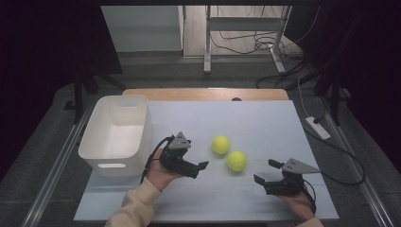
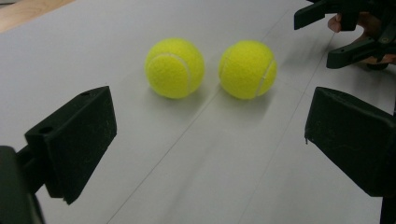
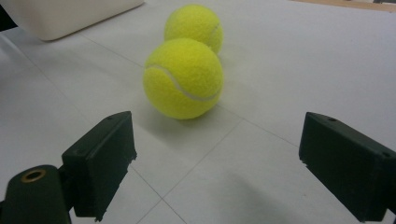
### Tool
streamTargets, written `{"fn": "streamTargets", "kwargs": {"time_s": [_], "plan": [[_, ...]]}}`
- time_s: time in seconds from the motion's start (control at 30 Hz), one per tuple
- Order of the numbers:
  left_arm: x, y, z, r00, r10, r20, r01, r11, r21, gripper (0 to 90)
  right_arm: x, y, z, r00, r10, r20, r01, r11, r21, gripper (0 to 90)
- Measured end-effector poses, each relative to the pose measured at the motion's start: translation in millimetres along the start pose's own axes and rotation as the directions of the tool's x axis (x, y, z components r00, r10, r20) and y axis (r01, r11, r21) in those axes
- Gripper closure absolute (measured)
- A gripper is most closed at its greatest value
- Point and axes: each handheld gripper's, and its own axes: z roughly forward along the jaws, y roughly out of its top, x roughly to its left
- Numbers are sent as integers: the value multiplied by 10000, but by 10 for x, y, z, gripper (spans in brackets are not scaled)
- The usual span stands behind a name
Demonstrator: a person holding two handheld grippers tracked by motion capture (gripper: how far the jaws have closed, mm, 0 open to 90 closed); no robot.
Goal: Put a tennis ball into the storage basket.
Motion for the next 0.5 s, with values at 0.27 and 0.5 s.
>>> {"fn": "streamTargets", "kwargs": {"time_s": [0.27, 0.5], "plan": [[46, 72, 79, 10000, -10, 96, 10, 10000, 88, 30, 5, -11, -22, 10000, 18, 2, -18, 10000, -1, 105], [53, 133, 150, 10000, 31, 80, -32, 9999, 169, 27, 8, -10, -29, 10000, 3, -6, -3, 10000, -37, 106]]}}
